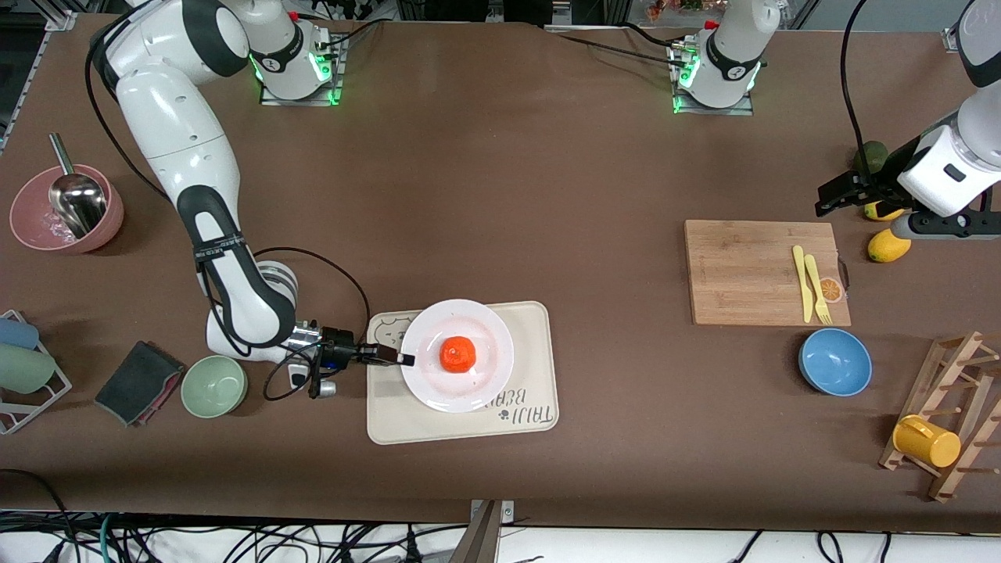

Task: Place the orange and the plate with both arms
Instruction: 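Slide the plate with the right gripper onto the bear tray, then open the right gripper to release the plate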

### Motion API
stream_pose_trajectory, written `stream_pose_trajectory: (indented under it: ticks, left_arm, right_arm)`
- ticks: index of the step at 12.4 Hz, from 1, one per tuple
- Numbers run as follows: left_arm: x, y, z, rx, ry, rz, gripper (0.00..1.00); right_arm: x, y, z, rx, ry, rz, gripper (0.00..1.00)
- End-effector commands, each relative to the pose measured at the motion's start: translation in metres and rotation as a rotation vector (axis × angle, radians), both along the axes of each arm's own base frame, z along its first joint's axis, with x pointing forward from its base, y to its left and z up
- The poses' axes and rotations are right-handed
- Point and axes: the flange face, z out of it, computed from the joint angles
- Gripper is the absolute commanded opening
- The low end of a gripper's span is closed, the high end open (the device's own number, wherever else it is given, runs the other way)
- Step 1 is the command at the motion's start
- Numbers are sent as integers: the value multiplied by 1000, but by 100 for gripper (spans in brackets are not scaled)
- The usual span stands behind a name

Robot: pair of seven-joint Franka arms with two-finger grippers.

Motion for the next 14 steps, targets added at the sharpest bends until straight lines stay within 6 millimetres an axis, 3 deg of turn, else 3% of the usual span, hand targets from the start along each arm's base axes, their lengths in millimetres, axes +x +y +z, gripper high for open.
stream_pose_trajectory:
  ticks: [1,3,5,6,7,9,14]
  left_arm:
    - [2,2,5,17,5,-17,100]
    - [2,1,5,17,5,-20,100]
    - [2,1,5,17,6,-19,100]
    - [2,1,5,17,5,-19,100]
    - [2,1,5,17,6,-19,100]
    - [2,1,4,17,6,-20,100]
    - [2,1,3,17,9,-20,100]
  right_arm:
    - [6,3,-6,-3,-7,3,1]
    - [8,-1,-5,-3,-11,-2,29]
    - [11,-7,-2,0,-32,3,42]
    - [13,-11,2,0,-38,-1,75]
    - [15,-12,6,-6,-52,7,100]
    - [23,-16,21,-10,-77,32,100]
    - [33,-20,99,-168,-73,218,100]
